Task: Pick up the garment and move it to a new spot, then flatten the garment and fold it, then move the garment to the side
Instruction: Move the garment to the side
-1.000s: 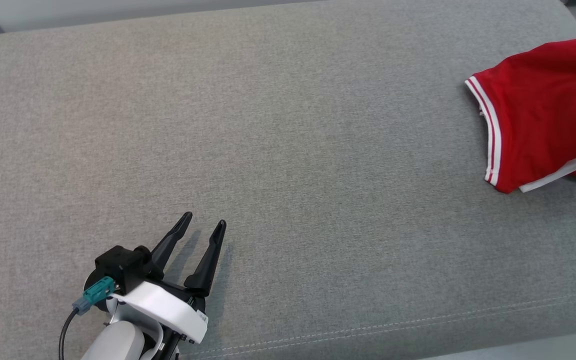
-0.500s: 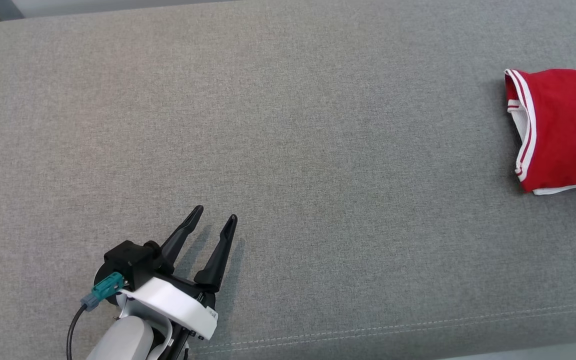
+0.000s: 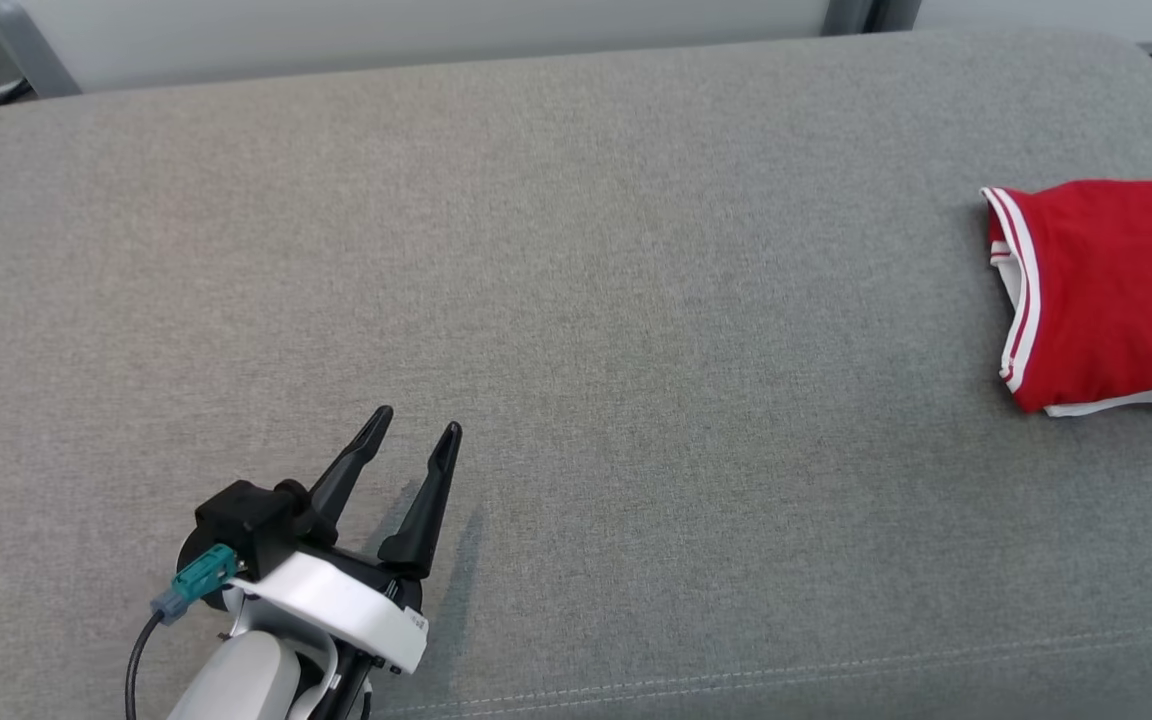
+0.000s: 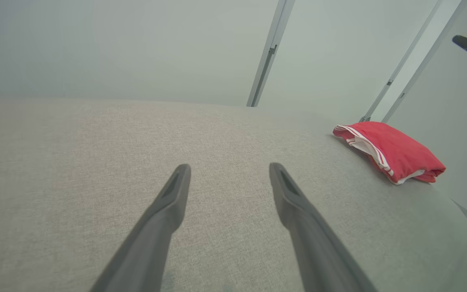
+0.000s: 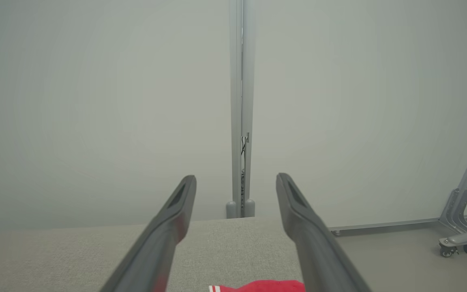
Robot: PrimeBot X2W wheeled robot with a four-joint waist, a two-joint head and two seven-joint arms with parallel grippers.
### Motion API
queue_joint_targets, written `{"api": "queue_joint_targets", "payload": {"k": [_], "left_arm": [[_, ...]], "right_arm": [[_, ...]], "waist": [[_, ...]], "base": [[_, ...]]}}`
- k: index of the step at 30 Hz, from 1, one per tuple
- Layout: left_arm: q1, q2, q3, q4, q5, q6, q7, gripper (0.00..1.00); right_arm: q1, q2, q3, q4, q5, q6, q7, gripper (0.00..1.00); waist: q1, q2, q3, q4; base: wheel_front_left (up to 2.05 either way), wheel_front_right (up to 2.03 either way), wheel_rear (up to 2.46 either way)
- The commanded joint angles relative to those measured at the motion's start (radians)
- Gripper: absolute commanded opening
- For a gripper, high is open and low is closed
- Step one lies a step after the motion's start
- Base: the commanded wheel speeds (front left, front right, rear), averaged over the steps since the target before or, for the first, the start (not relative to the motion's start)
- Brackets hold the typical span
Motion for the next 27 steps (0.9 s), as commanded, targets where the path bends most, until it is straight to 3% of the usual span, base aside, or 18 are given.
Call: {"api": "queue_joint_targets", "payload": {"k": [1,6,12,27], "left_arm": [[-0.004,0.009,0.043,-0.019,0.012,-0.004,-0.006,1.0],[0.028,-0.007,0.07,-0.022,0.019,-0.004,-0.006,1.0],[0.067,-0.018,0.109,-0.013,0.051,-0.004,-0.006,1.0],[0.165,-0.082,0.297,-0.012,0.198,-0.004,-0.006,1.0]], "right_arm": [[0.057,0.007,-0.016,-0.069,-0.034,0.001,-0.011,1.0],[0.239,0.096,-0.088,-0.223,-0.124,0.001,-0.012,1.0],[0.398,0.173,-0.126,-0.32,-0.184,0.001,-0.012,1.0],[0.62,0.268,-0.159,-0.381,-0.226,0.001,-0.012,1.0]], "waist": [[0.0,-0.0001,-0.025,0.008],[0.0,-0.0001,-0.076,0.024],[0.0,-0.0001,-0.126,0.041],[0.0,-0.0001,-0.218,0.086]], "base": [[0.0,0.0,0.0],[0.0,0.0,0.0],[0.0,0.0,0.0],[0.0,0.0,0.0]]}}
